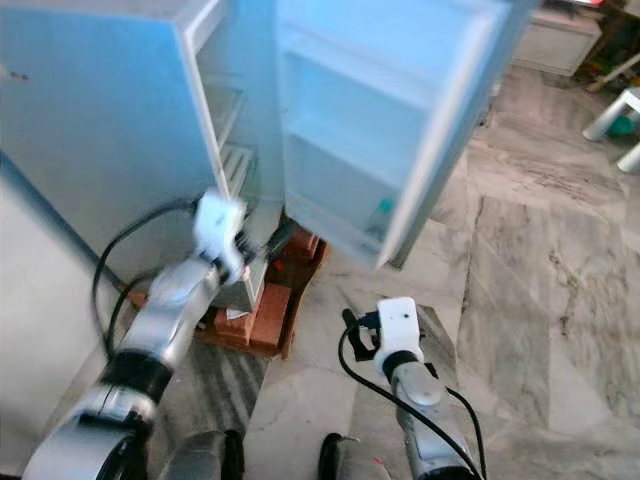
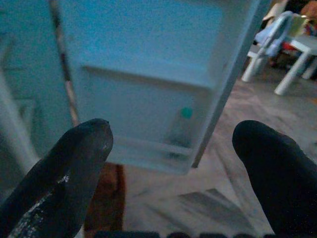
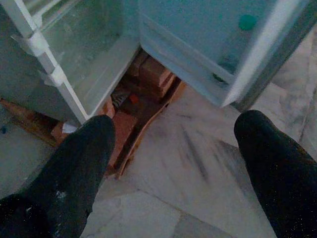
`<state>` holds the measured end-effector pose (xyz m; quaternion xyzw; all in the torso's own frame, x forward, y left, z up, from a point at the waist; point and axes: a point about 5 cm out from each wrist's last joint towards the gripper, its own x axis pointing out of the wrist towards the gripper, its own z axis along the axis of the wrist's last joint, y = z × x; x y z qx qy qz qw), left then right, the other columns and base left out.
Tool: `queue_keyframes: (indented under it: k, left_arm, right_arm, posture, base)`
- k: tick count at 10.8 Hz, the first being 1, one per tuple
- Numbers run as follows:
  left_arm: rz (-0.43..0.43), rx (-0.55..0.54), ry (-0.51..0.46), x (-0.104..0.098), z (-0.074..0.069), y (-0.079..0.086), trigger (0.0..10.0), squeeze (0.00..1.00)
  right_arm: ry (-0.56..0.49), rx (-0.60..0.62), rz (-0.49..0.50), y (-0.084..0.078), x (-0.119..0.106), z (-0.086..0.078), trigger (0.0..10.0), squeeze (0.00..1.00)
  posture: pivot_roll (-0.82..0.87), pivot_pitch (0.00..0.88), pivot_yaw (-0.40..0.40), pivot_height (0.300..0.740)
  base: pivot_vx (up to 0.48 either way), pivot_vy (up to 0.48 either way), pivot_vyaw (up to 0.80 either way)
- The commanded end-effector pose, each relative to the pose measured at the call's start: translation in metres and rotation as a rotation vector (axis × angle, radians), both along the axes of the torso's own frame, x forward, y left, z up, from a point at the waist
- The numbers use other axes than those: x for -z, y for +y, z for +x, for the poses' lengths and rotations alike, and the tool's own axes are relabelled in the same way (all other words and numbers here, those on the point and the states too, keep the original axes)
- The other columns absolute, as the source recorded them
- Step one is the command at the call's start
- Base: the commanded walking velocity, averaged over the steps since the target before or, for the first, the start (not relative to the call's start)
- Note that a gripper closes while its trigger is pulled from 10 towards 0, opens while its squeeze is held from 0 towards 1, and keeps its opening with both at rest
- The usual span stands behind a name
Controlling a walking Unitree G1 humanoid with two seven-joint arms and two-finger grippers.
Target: Restocking fridge
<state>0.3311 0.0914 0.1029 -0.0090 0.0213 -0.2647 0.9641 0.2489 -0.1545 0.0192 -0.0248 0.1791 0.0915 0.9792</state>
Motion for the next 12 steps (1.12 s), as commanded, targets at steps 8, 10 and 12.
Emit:
queue_keyframes:
  k: [8,10,12]
  left_arm:
    - [0.057,-0.137,0.062,0.017,-0.028,0.038,10.0,0.00]
    - [0.070,-0.162,0.071,0.020,-0.028,0.040,10.0,0.00]
    - [0.083,-0.213,0.074,0.022,-0.027,0.048,10.0,0.00]
  right_arm:
    - [0.029,0.006,-0.013,-0.006,0.006,0.002,10.0,0.00]
    - [0.015,0.008,-0.017,-0.006,0.005,0.002,10.0,0.00]
    - [0.009,0.009,-0.018,-0.006,0.004,0.003,10.0,0.00]
  posture:
    - [0.07,0.082,-0.051,0.740]
    - [0.07,0.083,-0.051,0.740]
    - [0.07,0.085,-0.047,0.740]
  base:
    - [0.000,-0.423,0.00]
    - [0.306,-0.366,0.00]
    - [0.454,0.000,0.00]
